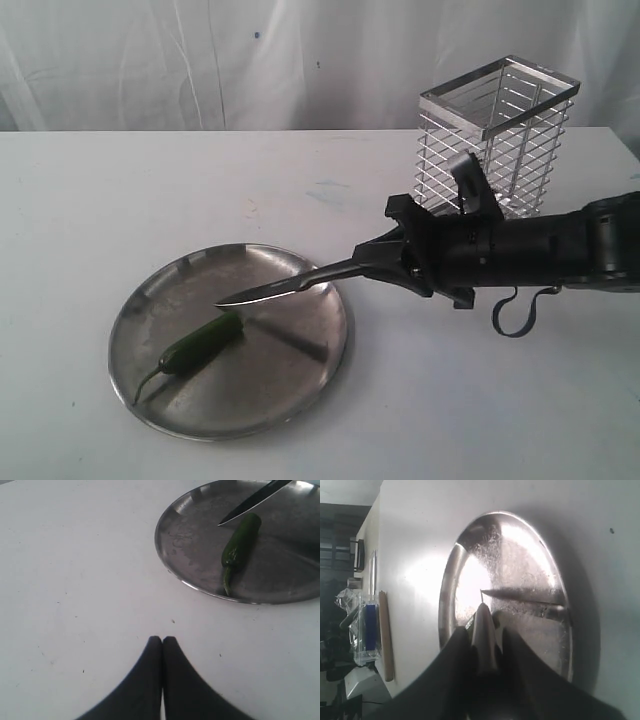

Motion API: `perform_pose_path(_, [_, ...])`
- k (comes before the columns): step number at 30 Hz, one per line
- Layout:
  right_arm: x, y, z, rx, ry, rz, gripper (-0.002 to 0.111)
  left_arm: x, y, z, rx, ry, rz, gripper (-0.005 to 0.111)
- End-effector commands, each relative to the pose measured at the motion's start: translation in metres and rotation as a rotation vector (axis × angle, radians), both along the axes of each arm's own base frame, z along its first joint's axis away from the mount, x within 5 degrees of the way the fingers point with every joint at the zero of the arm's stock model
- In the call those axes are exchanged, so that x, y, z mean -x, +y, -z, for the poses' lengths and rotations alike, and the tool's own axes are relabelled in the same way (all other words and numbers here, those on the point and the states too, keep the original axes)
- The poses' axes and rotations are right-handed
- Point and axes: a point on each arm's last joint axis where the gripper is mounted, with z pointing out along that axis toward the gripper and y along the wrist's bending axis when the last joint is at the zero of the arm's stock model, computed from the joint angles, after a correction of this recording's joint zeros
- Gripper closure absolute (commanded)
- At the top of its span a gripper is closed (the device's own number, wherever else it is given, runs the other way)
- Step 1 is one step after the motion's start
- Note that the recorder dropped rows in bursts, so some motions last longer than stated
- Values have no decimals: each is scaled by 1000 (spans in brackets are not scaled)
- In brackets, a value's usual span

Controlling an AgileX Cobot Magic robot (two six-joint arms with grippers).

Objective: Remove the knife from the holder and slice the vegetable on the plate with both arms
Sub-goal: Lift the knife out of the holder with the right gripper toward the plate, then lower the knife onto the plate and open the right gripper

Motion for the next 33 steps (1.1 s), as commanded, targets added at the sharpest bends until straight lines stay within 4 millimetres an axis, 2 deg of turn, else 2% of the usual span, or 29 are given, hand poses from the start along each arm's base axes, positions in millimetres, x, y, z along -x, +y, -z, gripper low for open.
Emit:
perform_pose_path(1, [-2, -1, 12, 51, 8, -16, 95, 0, -1, 1, 8, -1, 6, 107])
perform_pose_path(4, [-3, -3, 17, 79, 16, 2, 82, 0, -1, 1, 8, -1, 6, 107])
perform_pose_path(11, [2, -7, 25, 214, -5, -78, 63, 0, -1, 1, 8, -1, 6, 107])
perform_pose_path(17, [1, -7, 26, 240, -40, -107, 61, 0, -1, 1, 8, -1, 6, 107])
perform_pose_path(22, [7, -15, 33, 422, -116, -257, 61, 0, -1, 1, 10, -1, 6, 107])
perform_pose_path(27, [9, -15, 5, 451, -230, -294, 61, 0, -1, 1, 8, -1, 6, 107])
perform_pose_path(28, [7, -15, -10, 453, -282, -279, 61, 0, -1, 1, 10, -1, 6, 107])
perform_pose_path(30, [7, -15, -27, 437, -324, -267, 61, 0, -1, 1, 10, -1, 6, 107])
perform_pose_path(33, [8, -11, -51, 369, -278, -258, 61, 0, -1, 1, 10, -1, 6, 107])
